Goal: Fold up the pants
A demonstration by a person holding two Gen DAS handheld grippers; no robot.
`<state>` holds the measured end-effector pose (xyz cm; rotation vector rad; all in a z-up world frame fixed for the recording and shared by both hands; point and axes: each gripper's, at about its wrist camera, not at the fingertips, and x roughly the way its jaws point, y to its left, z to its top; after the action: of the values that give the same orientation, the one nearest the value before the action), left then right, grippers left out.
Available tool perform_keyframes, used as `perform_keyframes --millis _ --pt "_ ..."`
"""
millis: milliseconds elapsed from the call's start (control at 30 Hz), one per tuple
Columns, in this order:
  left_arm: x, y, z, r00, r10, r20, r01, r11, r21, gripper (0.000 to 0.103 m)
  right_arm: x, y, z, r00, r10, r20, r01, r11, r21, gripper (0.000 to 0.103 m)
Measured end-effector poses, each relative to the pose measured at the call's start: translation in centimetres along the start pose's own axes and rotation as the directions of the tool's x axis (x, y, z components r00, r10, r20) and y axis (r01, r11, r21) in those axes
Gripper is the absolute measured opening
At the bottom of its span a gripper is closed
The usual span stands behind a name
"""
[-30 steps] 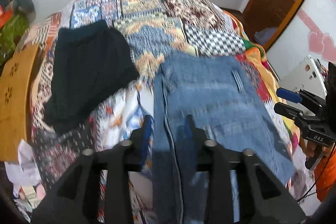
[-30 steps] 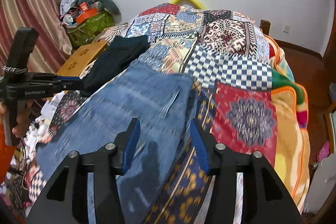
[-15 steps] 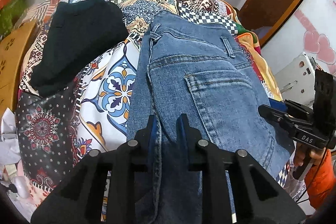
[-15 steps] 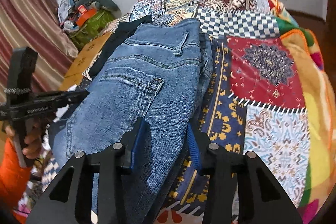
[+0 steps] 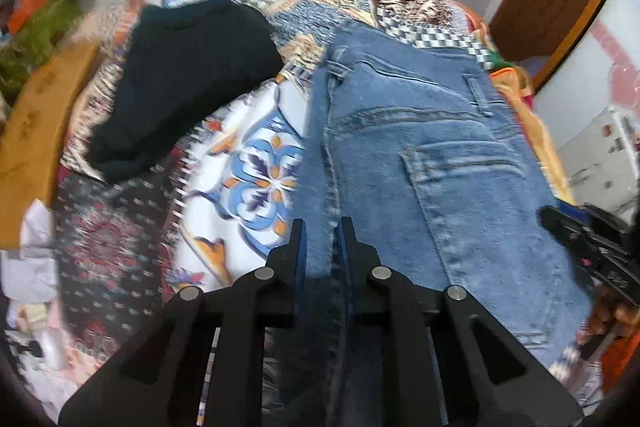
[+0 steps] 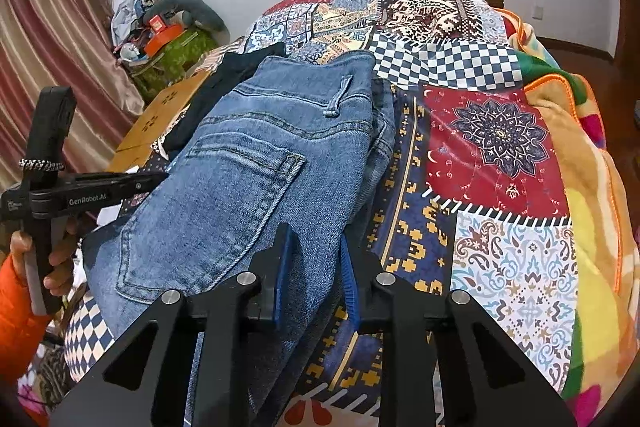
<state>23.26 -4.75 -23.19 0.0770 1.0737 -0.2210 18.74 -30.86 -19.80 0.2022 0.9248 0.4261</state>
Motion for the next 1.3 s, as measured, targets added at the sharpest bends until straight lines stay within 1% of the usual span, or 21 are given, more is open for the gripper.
perform_keyframes --millis 33,67,100,167,267,300,333,400,433,500,600,633,733,900,933,967,1000,1033,1167,1233,1300 --pt "0.4 0.0 0.0 0.997 0.074 -0.009 -0.073 0.997 0.016 0.016 0.1 0.0 0.0 1.000 -0.004 -0.003 0.004 1.000 -0.006 0.021" --pt "0.7 0.4 -0.1 0.997 0.073 -0.024 -0.073 0.997 0.020 0.016 0.1 0.1 0.1 1.000 -0.009 -0.010 0.009 1.000 -0.012 0.021" --pt "0.8 1.1 -0.3 0.999 0.032 -0.029 -0.032 0.999 -0.001 0.016 0.0 0.1 0.1 1.000 -0.009 -0.013 0.009 1.000 -0.013 0.022" --pt "0.3 2.1 -0.3 1.000 -0.008 -0.024 0.007 0.999 -0.041 0.016 -0.4 -0.2 0.4 1.000 -0.005 -0.021 0.005 1.000 0.002 0.023" --pt "-1.2 3.0 0.0 1.000 0.003 0.009 -0.002 0.999 -0.048 0.021 -1.1 -0.6 0.9 0.999 -0.039 -0.025 0.039 0.999 0.011 0.033" --pt "-1.7 3.2 0.3 0.999 0.021 0.026 -0.020 0.999 -0.044 0.035 -1.3 -0.7 1.0 0.999 -0.049 -0.021 0.049 0.999 0.010 0.042" --pt "-2.3 3.3 0.6 0.998 0.036 0.046 -0.035 0.999 -0.036 0.056 -1.8 -0.9 1.3 0.998 -0.062 -0.009 0.062 0.998 0.011 0.047" --pt "-3.4 3.2 1.1 0.994 0.049 0.095 -0.048 0.999 -0.019 0.074 -2.5 -1.2 1.8 0.997 -0.075 0.019 0.075 0.997 0.016 0.060" --pt "-3.8 3.0 1.4 0.992 0.051 0.118 -0.051 0.999 -0.008 0.076 -2.8 -1.3 2.0 0.996 -0.079 0.029 0.078 0.997 0.018 0.064" --pt "-4.0 2.3 2.1 0.992 0.033 0.119 -0.035 0.999 0.017 0.078 -3.1 -1.3 2.4 0.996 -0.080 0.039 0.079 0.997 0.023 0.070" --pt "-3.7 1.5 3.2 0.993 -0.041 0.111 0.038 0.999 0.034 0.085 -3.0 -1.3 2.9 0.997 -0.051 0.049 0.049 0.998 0.043 0.078" --pt "-3.5 1.2 3.5 0.992 -0.057 0.108 0.053 0.998 0.040 0.087 -2.7 -1.3 3.0 0.998 -0.045 0.051 0.043 0.998 0.047 0.078" --pt "-2.3 0.1 4.4 0.994 -0.068 0.091 0.062 0.996 0.065 0.089 -1.5 -1.0 3.1 0.999 -0.031 0.033 0.030 0.998 0.047 0.078" --pt "0.4 -0.5 5.5 0.994 -0.106 0.017 0.105 0.991 0.080 0.089 1.2 -1.6 2.8 0.999 -0.001 -0.037 0.003 0.998 0.066 0.078" --pt "1.4 -0.7 5.7 0.995 -0.097 -0.006 0.097 0.991 0.092 0.089 1.7 -1.8 2.7 0.999 0.003 -0.053 0.001 0.998 0.066 0.078" --pt "1.9 -0.8 5.7 0.996 -0.089 -0.017 0.090 0.991 0.096 0.089 2.3 -2.0 2.6 0.997 0.011 -0.075 -0.007 0.998 0.063 0.080" --pt "2.5 -0.8 5.7 0.995 -0.092 -0.031 0.094 0.991 0.096 0.090 2.6 -2.2 2.5 0.997 0.019 -0.079 -0.014 0.998 0.064 0.085" --pt "3.0 -0.7 5.8 0.993 -0.105 -0.047 0.108 0.990 0.089 0.090 2.7 -2.5 2.4 0.997 0.030 -0.072 -0.024 0.997 0.073 0.087" --pt "4.2 0.2 6.6 0.979 -0.186 -0.085 0.190 0.981 0.043 0.091 3.3 -3.3 2.7 0.992 0.091 -0.084 -0.082 0.992 0.096 0.087" --pt "4.9 0.4 6.7 0.975 -0.200 -0.093 0.203 0.979 0.021 0.100 3.7 -3.6 2.9 0.987 0.130 -0.099 -0.118 0.986 0.117 0.087" --pt "5.5 0.4 6.8 0.969 -0.223 -0.108 0.225 0.974 0.010 0.101 4.4 -3.8 3.1 0.978 0.175 -0.115 -0.158 0.977 0.142 0.087"
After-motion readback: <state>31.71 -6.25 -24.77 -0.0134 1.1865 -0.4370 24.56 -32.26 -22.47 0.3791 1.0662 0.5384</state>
